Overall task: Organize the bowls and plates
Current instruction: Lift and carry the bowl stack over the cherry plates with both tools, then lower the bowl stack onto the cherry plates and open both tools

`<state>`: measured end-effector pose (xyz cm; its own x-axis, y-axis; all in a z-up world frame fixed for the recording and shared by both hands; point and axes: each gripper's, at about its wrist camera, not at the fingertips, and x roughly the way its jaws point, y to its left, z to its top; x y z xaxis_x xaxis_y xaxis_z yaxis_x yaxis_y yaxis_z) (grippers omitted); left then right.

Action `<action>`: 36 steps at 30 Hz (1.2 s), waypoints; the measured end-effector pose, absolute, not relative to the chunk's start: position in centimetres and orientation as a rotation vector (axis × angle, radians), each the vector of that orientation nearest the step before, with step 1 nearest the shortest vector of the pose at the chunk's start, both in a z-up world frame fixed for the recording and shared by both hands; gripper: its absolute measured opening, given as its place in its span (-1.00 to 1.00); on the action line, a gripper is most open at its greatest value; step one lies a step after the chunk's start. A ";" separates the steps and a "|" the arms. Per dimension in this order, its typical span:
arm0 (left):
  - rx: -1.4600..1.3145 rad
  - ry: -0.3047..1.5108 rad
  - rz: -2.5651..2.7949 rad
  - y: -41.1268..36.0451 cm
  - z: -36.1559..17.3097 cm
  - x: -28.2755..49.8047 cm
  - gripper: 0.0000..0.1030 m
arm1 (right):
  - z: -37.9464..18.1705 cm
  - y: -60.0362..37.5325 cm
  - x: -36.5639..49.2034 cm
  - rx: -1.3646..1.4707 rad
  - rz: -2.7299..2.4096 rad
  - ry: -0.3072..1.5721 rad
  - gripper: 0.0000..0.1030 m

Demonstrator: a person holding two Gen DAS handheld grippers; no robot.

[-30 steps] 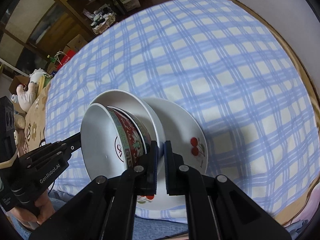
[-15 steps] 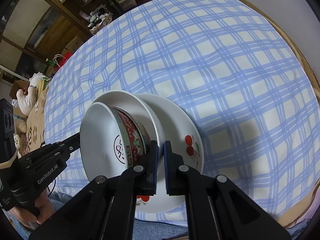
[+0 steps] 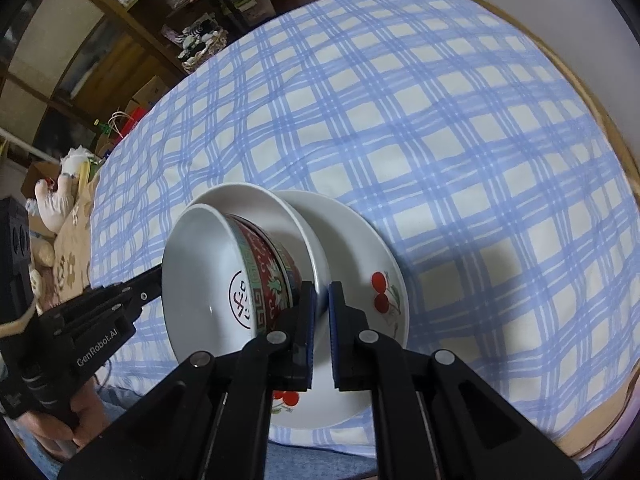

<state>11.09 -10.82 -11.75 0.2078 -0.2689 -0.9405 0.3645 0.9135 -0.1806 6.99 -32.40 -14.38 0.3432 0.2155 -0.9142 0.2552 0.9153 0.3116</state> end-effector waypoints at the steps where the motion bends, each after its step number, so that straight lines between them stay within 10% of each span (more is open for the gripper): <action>1: 0.101 1.282 -0.444 -10.9 -11.7 11.0 -0.94 | -14.3 -32.2 7.0 0.425 -0.029 1.227 -0.83; 14: 0.177 1.230 -0.412 -10.7 -11.3 10.6 -0.59 | -10.7 -32.7 6.5 0.345 -0.049 1.100 -0.81; 21: 0.227 1.151 -0.349 -10.1 -9.8 9.7 -0.56 | -8.0 -32.9 4.9 0.309 -0.055 1.027 -0.41; 36: 0.202 0.828 -0.207 -5.2 -0.9 3.8 0.79 | -3.7 -33.0 -1.6 0.294 -0.012 0.862 0.40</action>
<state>3.80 -5.16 -0.92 0.6584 -0.1037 -0.7455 0.2601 0.9608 0.0961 -1.63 -32.99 -3.67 0.6535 0.1073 -0.7493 0.1290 0.9596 0.2499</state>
